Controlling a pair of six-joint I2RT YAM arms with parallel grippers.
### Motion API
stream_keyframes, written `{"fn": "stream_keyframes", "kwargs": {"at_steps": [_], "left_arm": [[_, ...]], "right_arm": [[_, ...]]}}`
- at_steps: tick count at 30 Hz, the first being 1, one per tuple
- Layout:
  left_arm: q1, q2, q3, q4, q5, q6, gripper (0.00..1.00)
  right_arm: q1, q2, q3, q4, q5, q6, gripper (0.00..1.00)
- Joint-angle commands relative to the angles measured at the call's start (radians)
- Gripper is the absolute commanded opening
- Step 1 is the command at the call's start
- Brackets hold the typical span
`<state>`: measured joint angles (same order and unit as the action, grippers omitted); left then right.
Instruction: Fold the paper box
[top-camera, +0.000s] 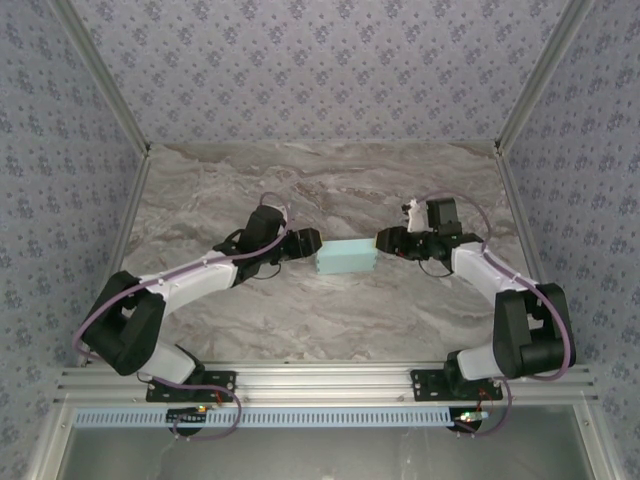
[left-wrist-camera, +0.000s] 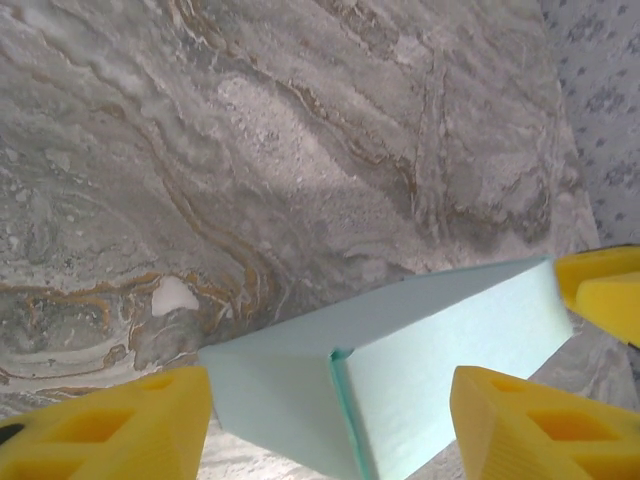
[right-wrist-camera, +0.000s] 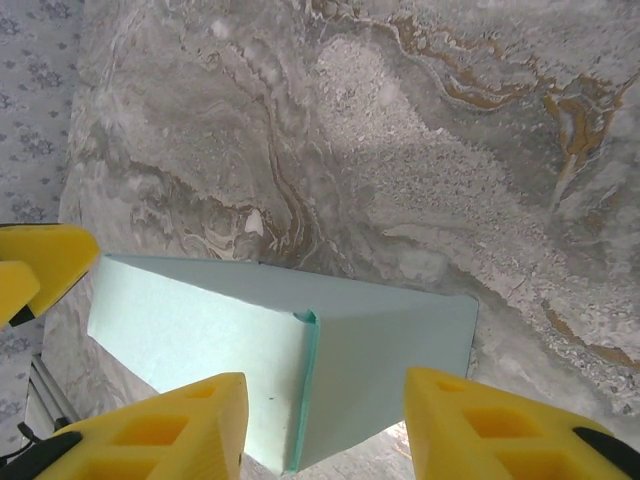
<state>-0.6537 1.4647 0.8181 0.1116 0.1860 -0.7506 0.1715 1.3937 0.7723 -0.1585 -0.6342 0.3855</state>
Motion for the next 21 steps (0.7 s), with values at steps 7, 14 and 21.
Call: {"fn": "stream_keyframes", "kwargs": {"at_steps": [7, 14, 21], "left_arm": [[0.003, -0.017, -0.005, 0.008, 0.029, -0.036, 0.68], [-0.027, 0.037, 0.009, 0.033, 0.081, -0.064, 0.62], [-0.045, 0.071, 0.026, 0.060, 0.121, -0.088, 0.51]], "right_arm": [[0.002, -0.008, 0.010, -0.045, 0.003, -0.011, 0.52], [0.040, 0.049, 0.025, -0.031, -0.005, -0.014, 0.52], [0.069, 0.051, 0.030, -0.006, -0.005, 0.005, 0.49]]}}
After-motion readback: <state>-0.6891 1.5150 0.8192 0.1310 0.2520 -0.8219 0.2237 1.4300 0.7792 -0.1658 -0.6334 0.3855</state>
